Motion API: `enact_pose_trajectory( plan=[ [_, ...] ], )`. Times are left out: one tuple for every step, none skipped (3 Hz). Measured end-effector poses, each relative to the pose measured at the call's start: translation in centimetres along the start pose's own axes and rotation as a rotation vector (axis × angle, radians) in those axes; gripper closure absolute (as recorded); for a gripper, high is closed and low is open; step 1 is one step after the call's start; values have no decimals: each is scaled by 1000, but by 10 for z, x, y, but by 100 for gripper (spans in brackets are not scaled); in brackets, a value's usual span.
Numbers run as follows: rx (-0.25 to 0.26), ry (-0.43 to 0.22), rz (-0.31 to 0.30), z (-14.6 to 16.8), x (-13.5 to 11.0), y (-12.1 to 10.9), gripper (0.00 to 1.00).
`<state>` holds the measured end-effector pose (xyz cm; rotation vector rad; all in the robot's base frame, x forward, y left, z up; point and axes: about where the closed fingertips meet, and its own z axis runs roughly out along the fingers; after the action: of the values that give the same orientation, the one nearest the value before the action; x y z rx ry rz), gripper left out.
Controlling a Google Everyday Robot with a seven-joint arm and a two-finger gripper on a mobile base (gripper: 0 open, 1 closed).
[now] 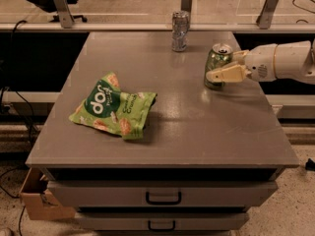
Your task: Knock green can over
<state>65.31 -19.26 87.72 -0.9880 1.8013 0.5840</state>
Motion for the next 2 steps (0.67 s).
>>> enact_pose_trajectory(
  plan=[
    [-6,15,-11,2,-2,-1,64],
    [16,106,-149,-10,-24,-6,87]
  ],
)
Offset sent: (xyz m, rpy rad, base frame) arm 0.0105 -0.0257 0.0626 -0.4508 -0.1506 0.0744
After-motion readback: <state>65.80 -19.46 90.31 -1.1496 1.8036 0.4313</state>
